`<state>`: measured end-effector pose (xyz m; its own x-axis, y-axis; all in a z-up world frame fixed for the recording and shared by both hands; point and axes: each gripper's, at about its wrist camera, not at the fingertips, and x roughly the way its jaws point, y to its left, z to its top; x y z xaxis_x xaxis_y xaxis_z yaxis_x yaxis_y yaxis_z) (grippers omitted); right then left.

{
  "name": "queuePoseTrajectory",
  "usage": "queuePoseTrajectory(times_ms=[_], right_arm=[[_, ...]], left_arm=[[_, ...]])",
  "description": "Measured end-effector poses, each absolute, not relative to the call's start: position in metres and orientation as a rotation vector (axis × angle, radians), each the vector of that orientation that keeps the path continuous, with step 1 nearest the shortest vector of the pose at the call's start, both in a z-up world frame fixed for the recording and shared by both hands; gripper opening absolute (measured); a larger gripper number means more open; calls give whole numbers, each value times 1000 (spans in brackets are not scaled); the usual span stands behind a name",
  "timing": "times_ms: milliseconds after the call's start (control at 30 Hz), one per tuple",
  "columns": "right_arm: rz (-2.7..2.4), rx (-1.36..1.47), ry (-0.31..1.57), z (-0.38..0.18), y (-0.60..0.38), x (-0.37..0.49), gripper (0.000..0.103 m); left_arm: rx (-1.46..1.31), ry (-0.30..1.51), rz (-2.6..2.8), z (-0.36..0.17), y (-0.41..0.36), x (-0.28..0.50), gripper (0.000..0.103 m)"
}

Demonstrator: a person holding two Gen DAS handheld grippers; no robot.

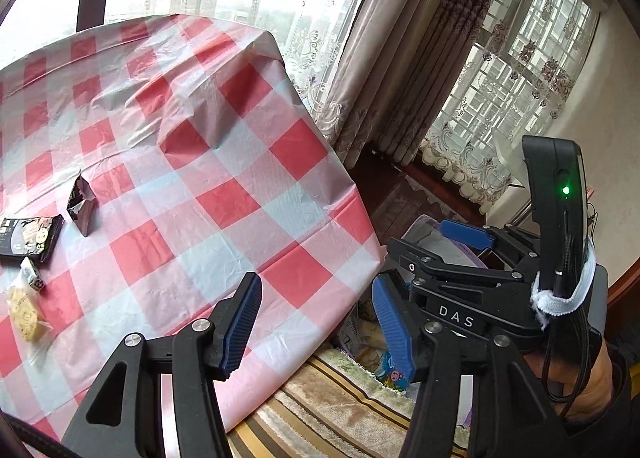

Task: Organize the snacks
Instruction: 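Move both open tools back over the remaining snacks on the table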

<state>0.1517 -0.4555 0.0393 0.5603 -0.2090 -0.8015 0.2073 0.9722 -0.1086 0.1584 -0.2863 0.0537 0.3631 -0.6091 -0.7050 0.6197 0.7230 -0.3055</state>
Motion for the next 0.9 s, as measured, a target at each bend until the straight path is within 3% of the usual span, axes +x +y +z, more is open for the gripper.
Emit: queuePoseTrajectory(times_ms=[900], right_arm=[[-11, -64, 938, 26, -327, 233, 71]], left_arm=[[-188, 886, -376, 20, -130, 225, 61]])
